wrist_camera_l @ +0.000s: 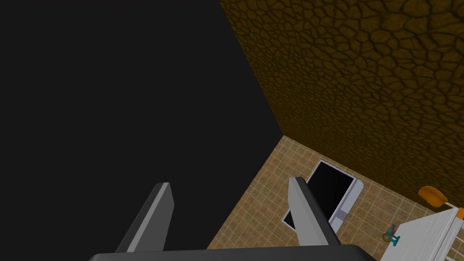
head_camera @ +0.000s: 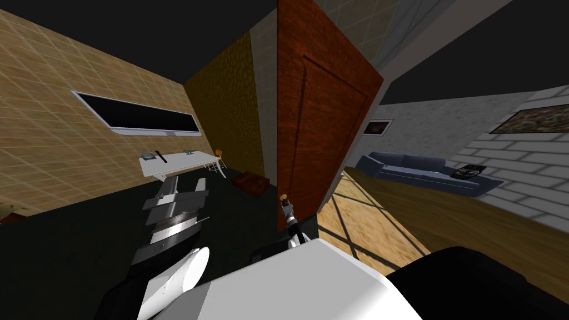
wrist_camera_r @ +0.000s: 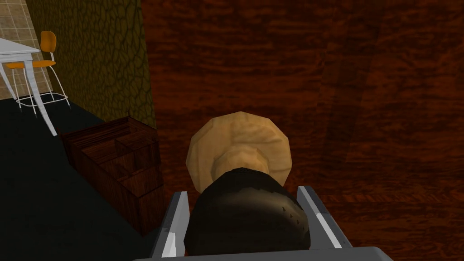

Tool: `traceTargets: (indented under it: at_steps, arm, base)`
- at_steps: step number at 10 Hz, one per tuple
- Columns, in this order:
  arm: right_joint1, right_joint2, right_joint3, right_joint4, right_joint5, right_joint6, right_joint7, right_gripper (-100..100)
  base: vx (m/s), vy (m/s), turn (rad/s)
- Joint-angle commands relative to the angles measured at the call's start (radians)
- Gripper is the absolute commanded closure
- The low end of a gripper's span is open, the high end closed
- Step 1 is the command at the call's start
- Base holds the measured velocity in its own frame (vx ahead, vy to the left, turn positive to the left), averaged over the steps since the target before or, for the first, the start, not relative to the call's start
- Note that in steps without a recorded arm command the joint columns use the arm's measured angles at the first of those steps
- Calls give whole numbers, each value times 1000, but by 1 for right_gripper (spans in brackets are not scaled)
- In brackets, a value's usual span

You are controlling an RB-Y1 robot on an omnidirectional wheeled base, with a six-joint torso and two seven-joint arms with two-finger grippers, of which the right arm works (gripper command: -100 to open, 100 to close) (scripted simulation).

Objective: Push the door open

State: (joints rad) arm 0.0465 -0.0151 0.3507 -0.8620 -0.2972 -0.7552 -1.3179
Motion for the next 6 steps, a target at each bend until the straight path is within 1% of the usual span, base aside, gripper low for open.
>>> traceTargets:
  at_steps: [1, 3, 4, 5, 6]
  arm:
    - [-10, -10, -29, 6, -12, -12, 8, 100]
    - [-11, -7, -47, 8, -21, -15, 15, 100]
    - [-12, 0, -59, 9, -27, -17, 19, 100]
    - [-13, 8, -70, 9, -32, -19, 23, 100]
    - [-15, 24, -84, 10, -38, -22, 28, 100]
  base:
    - [176, 94, -104]
    - [175, 107, -49]
    - [195, 113, -79]
    - [202, 116, -70]
    - [191, 107, -84]
